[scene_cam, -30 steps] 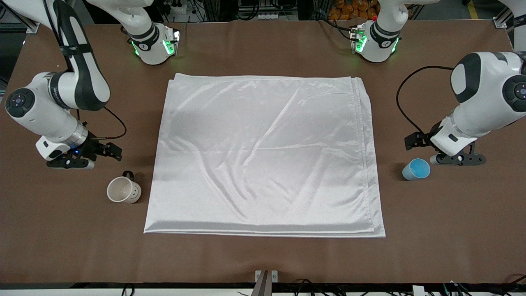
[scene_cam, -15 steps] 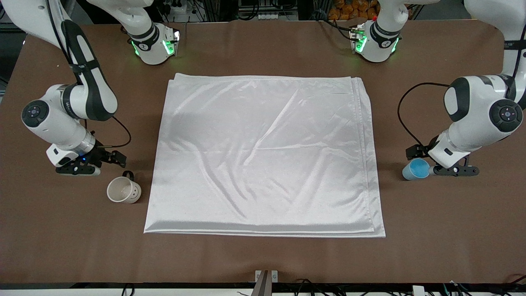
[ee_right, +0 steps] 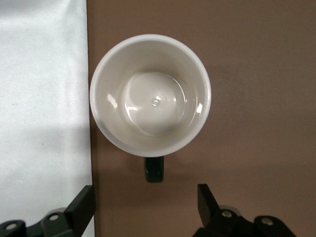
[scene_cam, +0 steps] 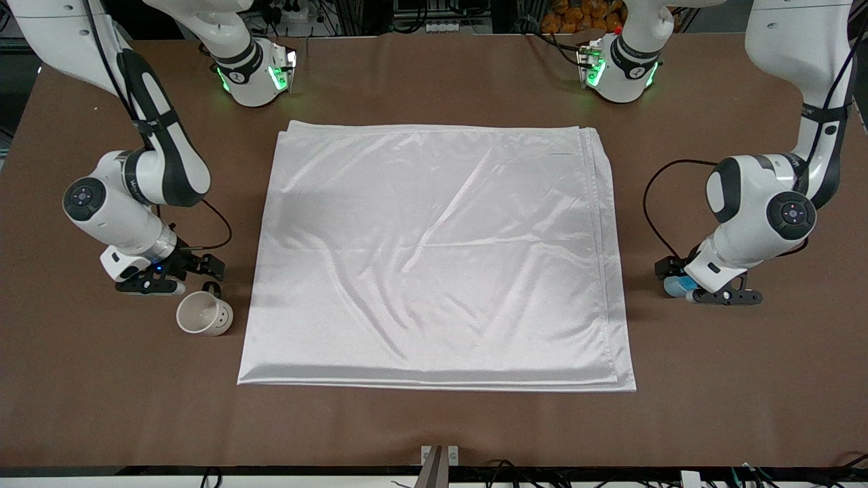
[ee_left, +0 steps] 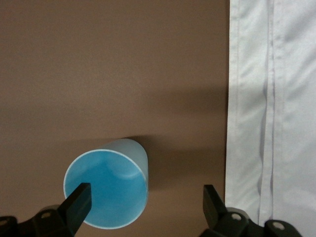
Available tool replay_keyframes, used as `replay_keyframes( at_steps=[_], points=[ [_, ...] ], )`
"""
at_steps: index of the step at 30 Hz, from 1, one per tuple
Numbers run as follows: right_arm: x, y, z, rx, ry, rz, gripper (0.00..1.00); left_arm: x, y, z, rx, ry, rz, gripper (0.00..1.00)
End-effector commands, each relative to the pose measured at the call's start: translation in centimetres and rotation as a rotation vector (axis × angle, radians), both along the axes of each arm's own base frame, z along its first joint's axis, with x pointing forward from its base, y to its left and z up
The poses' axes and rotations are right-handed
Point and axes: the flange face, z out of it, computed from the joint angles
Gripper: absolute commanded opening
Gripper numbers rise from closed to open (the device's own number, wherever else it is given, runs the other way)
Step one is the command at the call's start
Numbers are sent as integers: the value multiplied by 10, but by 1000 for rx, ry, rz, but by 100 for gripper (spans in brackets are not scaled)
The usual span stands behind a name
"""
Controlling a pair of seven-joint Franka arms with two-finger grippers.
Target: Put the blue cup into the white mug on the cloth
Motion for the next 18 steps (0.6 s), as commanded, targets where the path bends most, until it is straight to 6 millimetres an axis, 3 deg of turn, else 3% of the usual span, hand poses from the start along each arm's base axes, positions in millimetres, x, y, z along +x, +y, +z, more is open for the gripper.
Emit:
replay_keyframes(
  at_steps=[1, 12, 18],
  points=[
    [12, 1, -6, 16, -10, -17, 86, 0, 1, -7, 19, 1, -25, 100],
    [19, 0, -17, 15, -28, -15, 66, -10, 2, -32, 19, 23, -25, 100],
    [20, 0, -16, 15, -32, -10, 42, -12, 2, -41, 20, 15, -26, 98]
  ],
)
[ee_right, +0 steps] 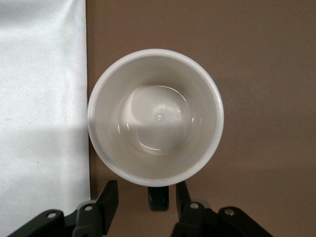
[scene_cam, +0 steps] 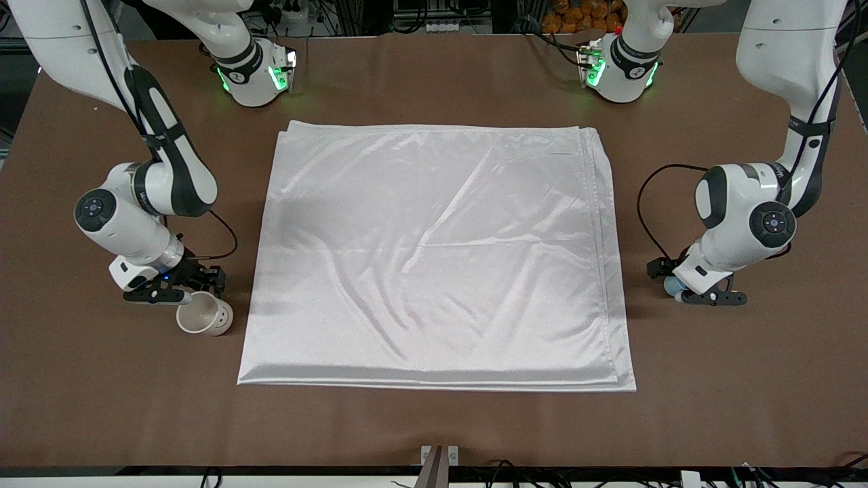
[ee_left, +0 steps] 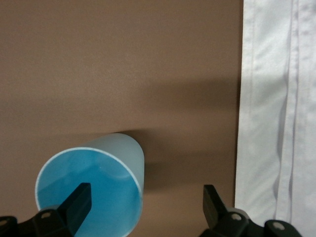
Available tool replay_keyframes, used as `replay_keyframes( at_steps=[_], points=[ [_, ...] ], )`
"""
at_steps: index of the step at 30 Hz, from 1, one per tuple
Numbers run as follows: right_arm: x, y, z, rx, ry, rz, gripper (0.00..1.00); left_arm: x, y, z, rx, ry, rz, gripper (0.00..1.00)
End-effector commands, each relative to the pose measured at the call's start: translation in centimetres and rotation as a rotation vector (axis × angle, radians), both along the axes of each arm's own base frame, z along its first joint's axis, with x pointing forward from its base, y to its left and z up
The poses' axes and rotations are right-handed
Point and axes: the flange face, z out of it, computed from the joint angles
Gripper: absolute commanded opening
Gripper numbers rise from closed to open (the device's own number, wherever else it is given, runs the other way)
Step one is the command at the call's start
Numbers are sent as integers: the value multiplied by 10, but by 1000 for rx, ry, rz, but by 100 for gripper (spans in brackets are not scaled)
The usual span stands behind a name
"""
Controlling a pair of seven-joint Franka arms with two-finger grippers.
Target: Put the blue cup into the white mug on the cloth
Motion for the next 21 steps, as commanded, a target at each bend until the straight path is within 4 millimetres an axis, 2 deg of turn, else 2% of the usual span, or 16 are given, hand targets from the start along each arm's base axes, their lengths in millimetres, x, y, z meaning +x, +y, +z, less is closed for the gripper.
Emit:
replay_keyframes(
  at_steps=[1, 5, 8, 9, 11, 13, 14, 18, 21],
  points=[
    [6, -1, 2, 12, -11, -10, 38, -3, 1, -6, 15, -14, -25, 95],
    [8, -1, 6, 6, -17, 10, 17, -3, 1, -7, 15, -14, -26, 77],
    [8, 1, 14, 3, -25, 30, 0, -3, 7, -8, 15, -14, -16, 53],
    [9, 5, 19, 6, -33, 29, 0, -2, 10, -7, 15, -15, -12, 43],
    [10, 14, 31, 11, -45, 39, 0, -2, 12, -9, 15, -12, -10, 18],
    [11, 19, 43, 13, -46, 47, 0, -1, 11, -9, 16, -14, -12, 3],
    [12, 20, 49, 14, -41, 48, 0, -1, 11, -9, 16, -15, -12, 0],
    [18, 33, 79, 24, -3, 60, 0, 0, 11, -8, 16, -17, -12, 0],
    [24, 59, 103, 45, 30, 23, 0, 1, 11, -7, 16, -20, -12, 0]
  ],
)
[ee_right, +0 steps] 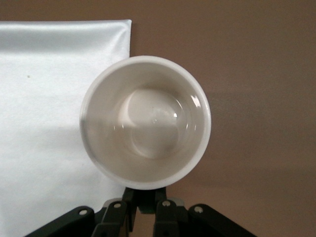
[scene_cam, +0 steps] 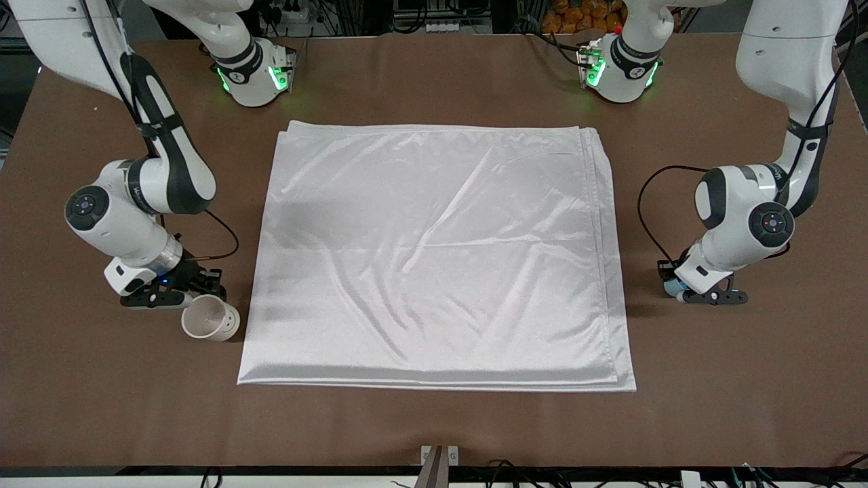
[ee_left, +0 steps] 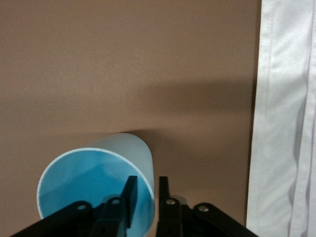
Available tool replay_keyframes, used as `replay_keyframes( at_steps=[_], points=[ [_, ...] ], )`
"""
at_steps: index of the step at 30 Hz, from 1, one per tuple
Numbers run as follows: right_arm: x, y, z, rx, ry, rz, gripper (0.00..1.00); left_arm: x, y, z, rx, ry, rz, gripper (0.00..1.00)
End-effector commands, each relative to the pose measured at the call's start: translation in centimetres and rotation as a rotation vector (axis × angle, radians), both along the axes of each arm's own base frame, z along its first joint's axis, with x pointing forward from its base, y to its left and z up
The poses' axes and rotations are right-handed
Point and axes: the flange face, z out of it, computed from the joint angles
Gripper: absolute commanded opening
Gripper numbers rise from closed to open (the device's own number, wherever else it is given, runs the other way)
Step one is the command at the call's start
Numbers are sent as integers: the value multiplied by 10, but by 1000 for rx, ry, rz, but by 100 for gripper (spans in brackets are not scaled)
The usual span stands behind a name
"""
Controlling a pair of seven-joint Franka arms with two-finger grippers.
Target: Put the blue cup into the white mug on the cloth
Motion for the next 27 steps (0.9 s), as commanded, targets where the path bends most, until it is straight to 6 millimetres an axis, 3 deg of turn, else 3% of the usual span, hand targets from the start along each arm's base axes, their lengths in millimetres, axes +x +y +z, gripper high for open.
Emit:
replay_keyframes(
  at_steps=[1, 7, 10, 14, 22, 27],
  points=[
    [7, 41, 55, 35, 39, -41, 0, 3, 2, 1, 13, -14, -26, 0],
    [10, 119, 91, 79, 44, -102, 0, 4, 1, 11, 12, -27, -27, 0],
    [6, 152, 106, 63, 60, -96, 0, 6, 2, 25, 11, -46, -25, 0],
    [-6, 212, 119, 30, 62, -95, 0, 8, 3, 47, 10, -78, -41, 0],
    [-30, 314, 110, 51, 70, -85, 0, 10, 5, 111, 4, -90, -45, 0],
    [-51, 376, 94, 55, 78, -76, 0, 8, 1, 152, -3, -53, -40, 0]
  ],
)
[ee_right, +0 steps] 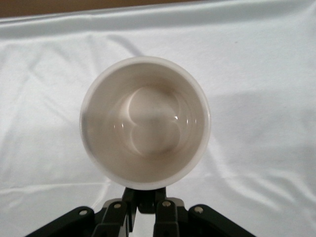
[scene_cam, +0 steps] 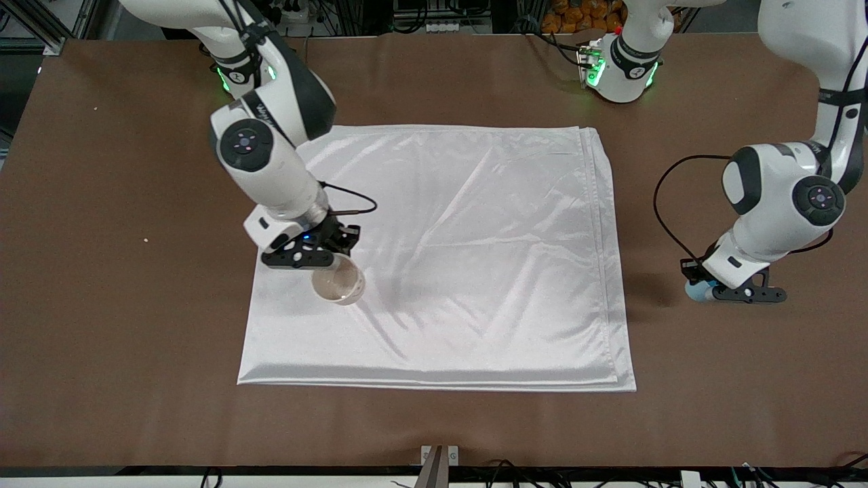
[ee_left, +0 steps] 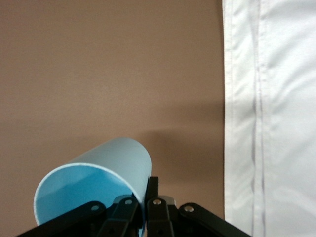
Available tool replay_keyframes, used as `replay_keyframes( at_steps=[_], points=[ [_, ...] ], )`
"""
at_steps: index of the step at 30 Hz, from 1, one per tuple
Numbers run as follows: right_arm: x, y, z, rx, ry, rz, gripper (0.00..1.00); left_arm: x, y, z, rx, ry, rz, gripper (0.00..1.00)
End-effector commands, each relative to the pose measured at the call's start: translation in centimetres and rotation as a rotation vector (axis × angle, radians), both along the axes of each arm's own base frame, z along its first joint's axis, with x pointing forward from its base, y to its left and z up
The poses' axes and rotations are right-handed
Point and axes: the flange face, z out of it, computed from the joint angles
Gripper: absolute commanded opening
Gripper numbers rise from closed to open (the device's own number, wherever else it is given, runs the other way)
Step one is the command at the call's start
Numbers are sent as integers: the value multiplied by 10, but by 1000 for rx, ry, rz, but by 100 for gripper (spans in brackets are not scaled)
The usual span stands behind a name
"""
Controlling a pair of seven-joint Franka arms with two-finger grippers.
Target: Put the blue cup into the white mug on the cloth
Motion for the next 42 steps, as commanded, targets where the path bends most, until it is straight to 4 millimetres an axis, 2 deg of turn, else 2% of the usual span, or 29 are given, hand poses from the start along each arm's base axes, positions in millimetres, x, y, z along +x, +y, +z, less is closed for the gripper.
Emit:
replay_keyframes(
  at_steps=[1, 5, 9, 12, 15, 20, 24, 29, 30, 31, 36, 42],
  points=[
    [-7, 59, -18, -8, -2, -19, 0, -6, -1, 53, 10, 26, -20, 0],
    [-21, 102, -36, -34, -18, -17, 0, -11, -5, 82, 6, 28, -21, 0],
    [-32, 136, -59, -46, -21, -21, 0, -17, -18, 107, 0, 4, -36, 0],
    [-32, 149, -75, -30, -19, -23, 0, -21, -24, 120, -3, -7, -45, 0],
    [-42, 164, -81, -9, -45, 6, 0, -24, -35, 129, -6, -18, -63, 0],
    [-48, 174, -99, -7, -45, 26, 0, -20, -59, 139, -15, -40, -56, 0],
    [-52, 185, -101, 30, -84, 45, 0, -18, -77, 143, -9, -50, -79, 0],
    [-58, 190, -113, 12, -90, 70, 0, -17, -104, 137, 8, -43, -126, 0],
    [-59, 191, -115, 8, -90, 74, 3, -16, -109, 135, 5, -42, -126, 0],
    [-59, 191, -117, 4, -91, 77, 7, -14, -113, 135, 2, -44, -123, 0],
    [-63, 194, -127, -23, -106, 108, 9, 2, -134, 135, -15, -59, -113, 0],
    [-69, 196, -138, -58, -126, 147, 12, 19, -162, 126, -42, -61, -102, 0]
  ],
)
